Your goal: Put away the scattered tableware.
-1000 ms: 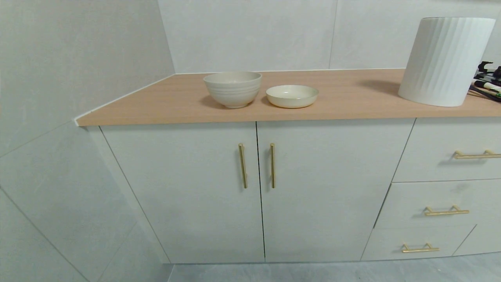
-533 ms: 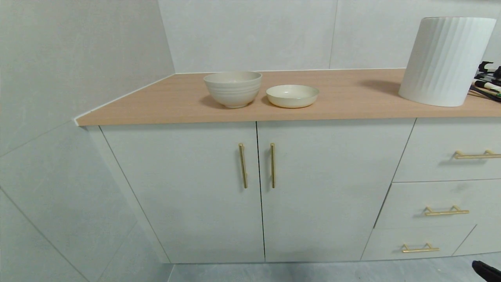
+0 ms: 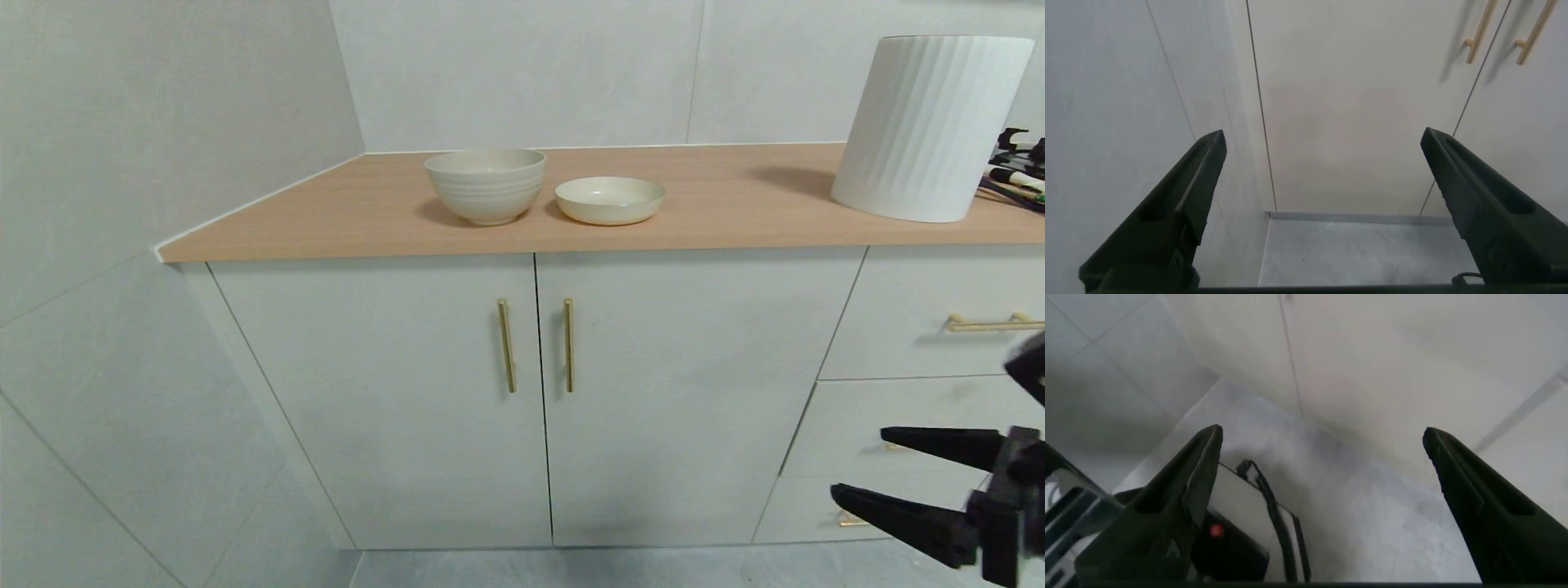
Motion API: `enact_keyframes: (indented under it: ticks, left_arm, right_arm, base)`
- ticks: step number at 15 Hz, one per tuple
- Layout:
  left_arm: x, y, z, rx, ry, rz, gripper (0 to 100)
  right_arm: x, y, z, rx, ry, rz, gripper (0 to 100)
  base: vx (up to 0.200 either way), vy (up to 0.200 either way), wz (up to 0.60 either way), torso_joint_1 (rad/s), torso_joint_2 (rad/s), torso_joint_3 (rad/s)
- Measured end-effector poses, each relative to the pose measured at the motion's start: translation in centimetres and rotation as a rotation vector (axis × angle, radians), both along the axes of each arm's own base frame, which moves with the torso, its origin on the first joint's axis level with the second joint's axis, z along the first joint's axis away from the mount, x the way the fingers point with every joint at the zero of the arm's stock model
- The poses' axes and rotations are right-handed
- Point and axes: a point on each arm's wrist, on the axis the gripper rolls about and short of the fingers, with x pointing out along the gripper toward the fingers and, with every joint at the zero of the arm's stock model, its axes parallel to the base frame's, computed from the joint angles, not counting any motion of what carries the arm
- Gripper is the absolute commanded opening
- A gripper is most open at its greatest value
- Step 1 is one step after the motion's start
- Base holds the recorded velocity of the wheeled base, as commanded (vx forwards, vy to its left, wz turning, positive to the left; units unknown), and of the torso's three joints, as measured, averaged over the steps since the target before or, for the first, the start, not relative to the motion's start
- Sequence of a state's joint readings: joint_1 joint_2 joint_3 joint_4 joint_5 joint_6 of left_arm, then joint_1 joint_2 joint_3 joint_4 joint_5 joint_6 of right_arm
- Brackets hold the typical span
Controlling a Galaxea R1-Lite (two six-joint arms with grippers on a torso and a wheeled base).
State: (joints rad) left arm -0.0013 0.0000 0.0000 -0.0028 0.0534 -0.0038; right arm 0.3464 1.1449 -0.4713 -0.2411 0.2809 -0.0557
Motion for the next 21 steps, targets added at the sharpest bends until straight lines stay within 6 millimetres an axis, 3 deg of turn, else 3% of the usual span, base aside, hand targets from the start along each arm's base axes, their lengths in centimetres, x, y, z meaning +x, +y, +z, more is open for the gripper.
enact_keyframes:
  ticks: [7,10,15,21]
  left_arm:
    - [0.0,0.0,0.0,-0.002,0.0,0.0,100]
    - [0.0,0.0,0.0,-0.005,-0.001,-0.001,100]
    - [0.0,0.0,0.0,-0.005,0.0,0.0,100]
    - [0.0,0.0,0.0,-0.006,-0.001,0.0,100]
  right_arm:
    - [9.3,9.2,2.0,0.085,0.079,0.146,100]
    - [12.5,12.1,1.5,0.094,0.095,0.163,100]
    - [14.8,15.1,-1.3,0.123,0.078,0.191,100]
    - [16.9,17.7,-1.3,0.349,0.082,0.104,100]
  base:
    - [0.0,0.0,0.0,0.0,0.0,0.0]
    - [0.0,0.0,0.0,0.0,0.0,0.0]
    - [0.0,0.0,0.0,0.0,0.0,0.0]
    - [0.0,0.0,0.0,0.0,0.0,0.0]
